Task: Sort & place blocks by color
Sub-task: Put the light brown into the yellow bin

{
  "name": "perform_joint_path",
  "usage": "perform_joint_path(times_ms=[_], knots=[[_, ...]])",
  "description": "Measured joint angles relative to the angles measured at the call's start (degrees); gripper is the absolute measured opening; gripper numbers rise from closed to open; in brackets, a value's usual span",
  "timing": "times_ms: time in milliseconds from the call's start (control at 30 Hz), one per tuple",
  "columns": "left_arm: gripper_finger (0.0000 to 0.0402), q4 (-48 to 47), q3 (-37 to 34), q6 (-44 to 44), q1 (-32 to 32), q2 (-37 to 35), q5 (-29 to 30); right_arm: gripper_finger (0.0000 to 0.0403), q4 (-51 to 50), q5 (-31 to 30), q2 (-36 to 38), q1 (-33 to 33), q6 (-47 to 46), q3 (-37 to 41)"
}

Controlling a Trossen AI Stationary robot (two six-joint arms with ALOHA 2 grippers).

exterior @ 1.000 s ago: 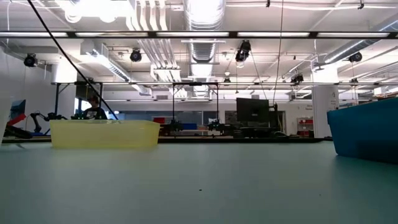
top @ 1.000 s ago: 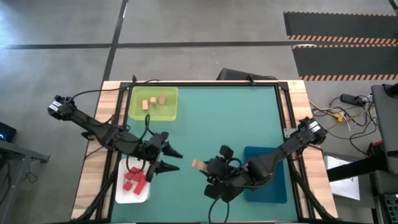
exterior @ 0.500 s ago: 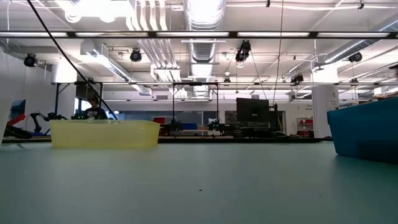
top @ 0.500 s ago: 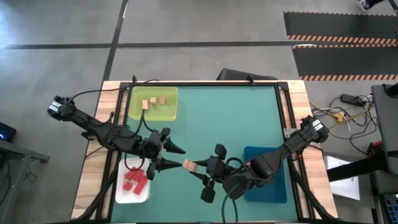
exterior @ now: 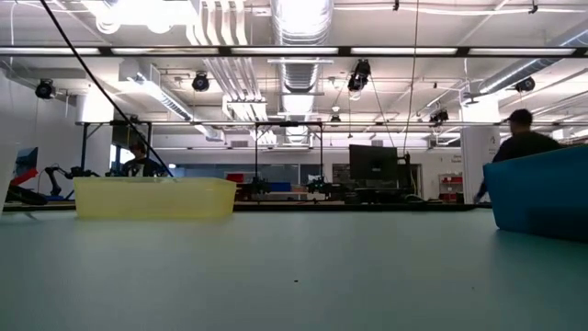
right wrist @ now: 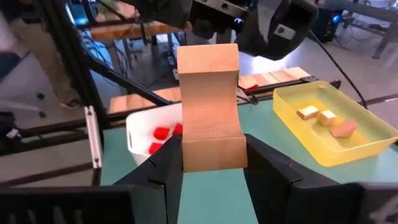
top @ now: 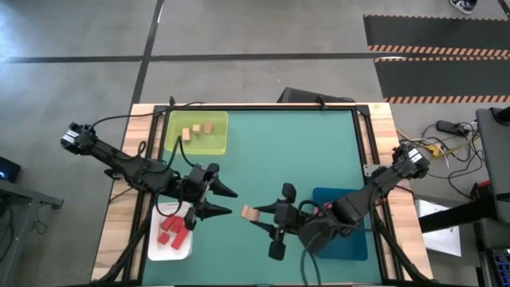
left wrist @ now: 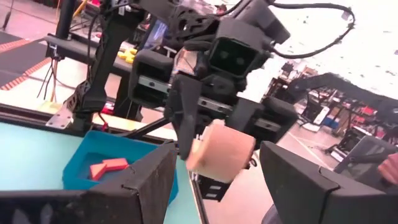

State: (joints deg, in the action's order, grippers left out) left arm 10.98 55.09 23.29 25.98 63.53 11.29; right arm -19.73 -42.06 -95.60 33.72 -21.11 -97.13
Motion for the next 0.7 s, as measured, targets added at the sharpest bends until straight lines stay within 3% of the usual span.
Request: perform_joint_path(times_ms=[133, 467, 700], knots=[[0.0217, 1.1, 0.1, -0.1, 0.0, 0.0, -0.2, 0.0128, 6.6, 0.1, 4.1, 0.0, 1.6, 6.4], [0.0217, 6.1, 0.0, -1.3, -0.2, 1.7, 1.1, 0.0128, 51.1, 5.1, 9.3, -3.1, 11.9, 26.8], [0.0217, 11.1, 0.1, -1.2, -0.5, 5.0, 4.9, 0.0128, 68.1, 8.9, 9.2, -4.4, 12.3, 34.3]])
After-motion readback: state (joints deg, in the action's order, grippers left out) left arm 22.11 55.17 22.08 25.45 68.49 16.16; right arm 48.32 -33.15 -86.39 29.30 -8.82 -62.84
